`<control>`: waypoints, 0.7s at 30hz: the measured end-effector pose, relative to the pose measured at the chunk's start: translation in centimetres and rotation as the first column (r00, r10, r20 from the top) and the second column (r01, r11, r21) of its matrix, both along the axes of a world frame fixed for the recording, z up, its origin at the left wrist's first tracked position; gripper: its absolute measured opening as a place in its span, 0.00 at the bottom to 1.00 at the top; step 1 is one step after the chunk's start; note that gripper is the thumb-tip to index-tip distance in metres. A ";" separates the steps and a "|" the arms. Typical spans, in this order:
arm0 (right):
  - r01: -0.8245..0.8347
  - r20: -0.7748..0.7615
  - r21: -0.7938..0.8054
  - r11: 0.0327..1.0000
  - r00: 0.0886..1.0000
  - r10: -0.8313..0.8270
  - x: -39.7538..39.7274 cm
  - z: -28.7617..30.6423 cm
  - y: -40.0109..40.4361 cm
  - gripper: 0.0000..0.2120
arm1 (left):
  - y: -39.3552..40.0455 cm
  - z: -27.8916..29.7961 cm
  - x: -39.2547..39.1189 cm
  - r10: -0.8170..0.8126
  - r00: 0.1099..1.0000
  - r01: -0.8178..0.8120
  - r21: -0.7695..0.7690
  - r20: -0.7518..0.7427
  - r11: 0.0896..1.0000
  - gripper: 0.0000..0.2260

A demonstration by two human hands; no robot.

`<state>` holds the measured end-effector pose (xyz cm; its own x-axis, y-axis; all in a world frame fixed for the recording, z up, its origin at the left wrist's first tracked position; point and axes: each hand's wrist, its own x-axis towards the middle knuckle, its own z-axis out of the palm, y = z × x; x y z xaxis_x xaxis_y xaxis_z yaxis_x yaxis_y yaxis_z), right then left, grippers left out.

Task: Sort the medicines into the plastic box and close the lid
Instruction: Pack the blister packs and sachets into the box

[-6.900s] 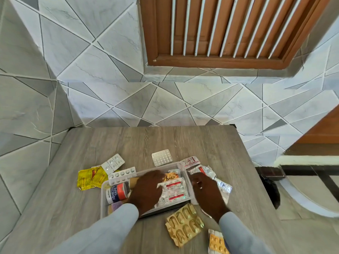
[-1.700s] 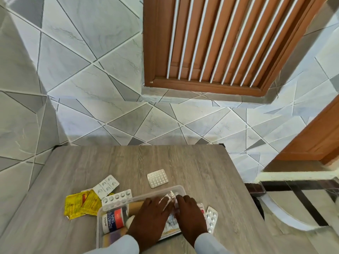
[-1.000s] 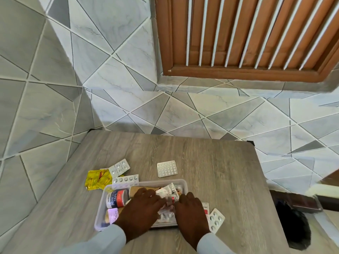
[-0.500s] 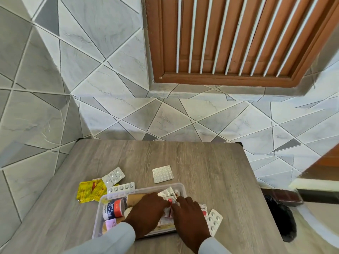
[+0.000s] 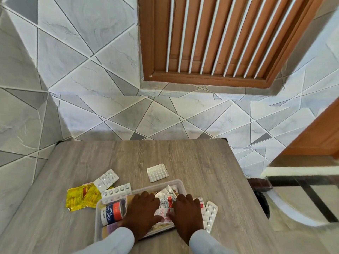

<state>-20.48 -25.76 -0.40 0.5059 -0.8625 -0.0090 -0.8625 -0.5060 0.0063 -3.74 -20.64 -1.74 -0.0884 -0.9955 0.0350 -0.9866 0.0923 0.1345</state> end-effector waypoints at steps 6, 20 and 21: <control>0.059 0.100 0.066 0.996 0.993 -0.066 -0.3 0.3 0.5 0.09 | -0.3 -0.4 -0.3 -0.033 0.996 0.044 -0.127 0.084 0.991 0.19; 0.633 0.096 0.669 0.391 0.448 -0.889 -8.7 -2.8 -3.2 0.41 | -8.1 2.1 2.6 0.328 0.876 -0.340 0.029 -0.355 0.940 0.11; 0.635 0.094 0.669 0.386 0.443 -0.891 -8.2 -2.9 -3.7 0.43 | -8.7 2.0 2.8 0.401 0.843 -0.387 0.112 -0.359 0.915 0.11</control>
<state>-28.71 -29.41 -3.27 -0.3176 -0.7822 -0.5360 -0.7078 0.5717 -0.4149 -0.91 -29.33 0.23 0.3241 -0.9448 -0.0476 -0.8170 -0.3049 0.4894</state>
